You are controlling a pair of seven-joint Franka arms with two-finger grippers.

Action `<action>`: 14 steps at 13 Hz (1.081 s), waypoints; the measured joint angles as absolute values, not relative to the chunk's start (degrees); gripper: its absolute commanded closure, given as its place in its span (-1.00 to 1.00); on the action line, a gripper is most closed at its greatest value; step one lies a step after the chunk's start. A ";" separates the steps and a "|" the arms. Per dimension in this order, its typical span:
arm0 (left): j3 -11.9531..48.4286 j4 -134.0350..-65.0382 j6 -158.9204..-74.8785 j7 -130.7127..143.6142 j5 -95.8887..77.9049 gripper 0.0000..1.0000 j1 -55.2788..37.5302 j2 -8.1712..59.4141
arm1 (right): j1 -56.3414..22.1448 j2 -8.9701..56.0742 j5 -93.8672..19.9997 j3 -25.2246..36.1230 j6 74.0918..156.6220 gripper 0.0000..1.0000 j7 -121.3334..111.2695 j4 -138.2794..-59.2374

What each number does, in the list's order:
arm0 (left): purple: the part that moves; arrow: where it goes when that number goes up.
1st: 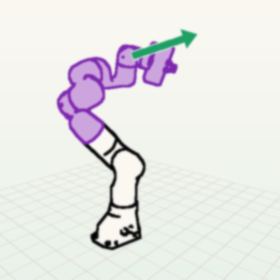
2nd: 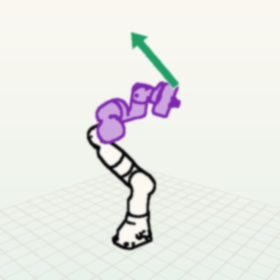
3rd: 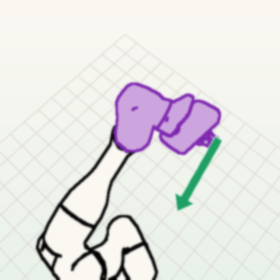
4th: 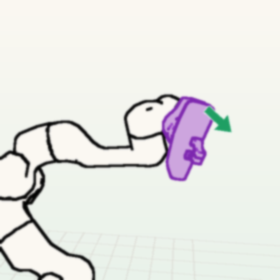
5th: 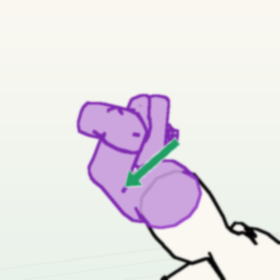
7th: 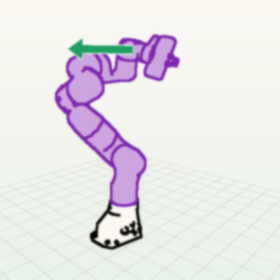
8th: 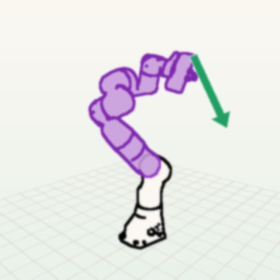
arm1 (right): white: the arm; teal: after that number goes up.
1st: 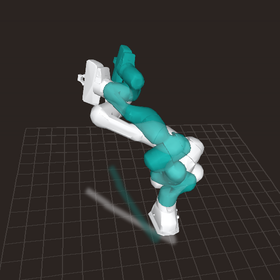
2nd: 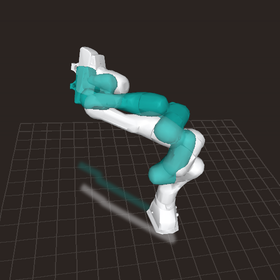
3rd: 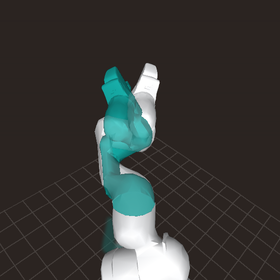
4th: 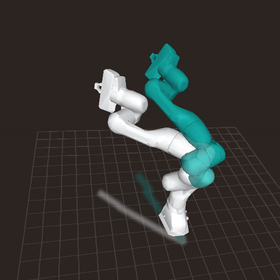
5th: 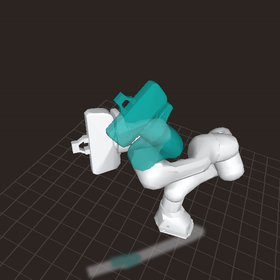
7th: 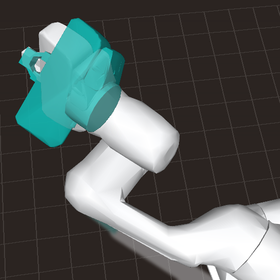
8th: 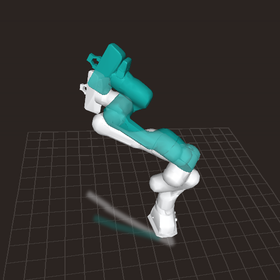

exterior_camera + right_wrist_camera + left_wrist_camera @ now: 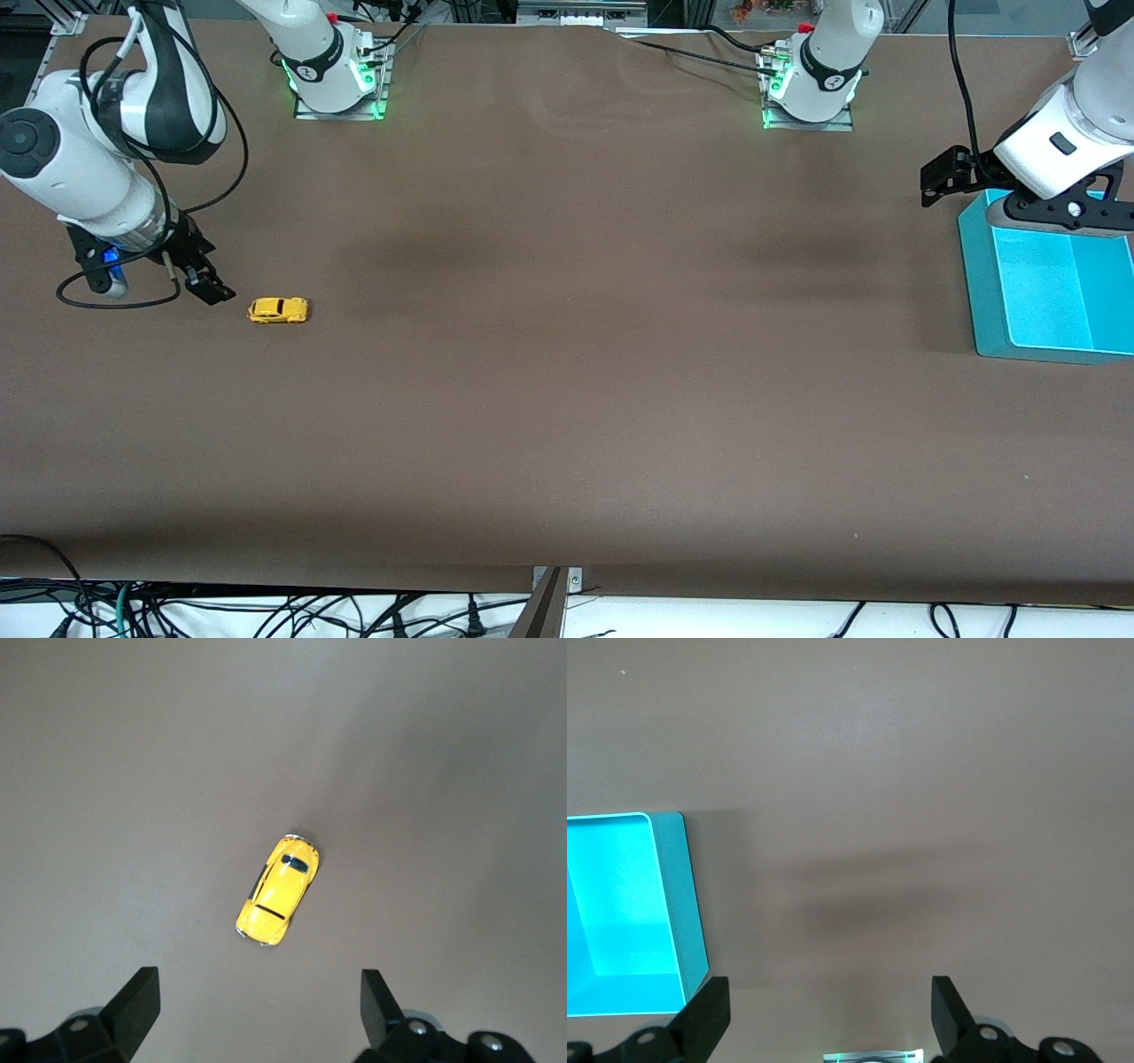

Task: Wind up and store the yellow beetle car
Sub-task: 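Lower the open right gripper over the yellow beetle car, then close the right gripper on the yellow car's body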

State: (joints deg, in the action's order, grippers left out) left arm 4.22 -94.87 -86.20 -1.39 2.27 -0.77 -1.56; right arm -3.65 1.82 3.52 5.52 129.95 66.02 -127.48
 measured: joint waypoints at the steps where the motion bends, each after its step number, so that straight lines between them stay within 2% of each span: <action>1: 4.34 -94.87 -86.19 -1.39 2.27 -1.00 -0.76 -1.56 | -3.64 2.84 3.52 5.56 131.82 -1.00 72.29 -128.00; 5: 5.41 -94.87 -86.18 -1.37 2.27 -1.00 -0.77 -1.56 | -3.22 7.58 3.52 6.36 137.46 -0.98 85.12 -130.16; 8: 5.42 -94.87 -86.18 -1.37 2.27 -1.00 -0.77 -1.56 | -2.62 11.40 3.52 6.59 141.54 -0.98 85.71 -130.90; 11: 5.41 -94.87 -86.17 -1.39 2.27 -1.00 -0.77 -1.56 | -2.61 14.82 3.52 6.58 145.20 -0.83 85.78 -131.02; 14: 5.42 -94.87 -86.17 -1.39 2.27 -1.00 -0.77 -1.56 | -2.61 15.96 3.52 6.58 146.71 -0.87 85.79 -131.02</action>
State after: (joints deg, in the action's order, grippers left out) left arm 5.42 -94.87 -86.17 -1.39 2.27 -0.77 -1.56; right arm -2.61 15.96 3.52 6.58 146.71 85.79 -131.02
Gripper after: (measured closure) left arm 0.000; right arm 0.084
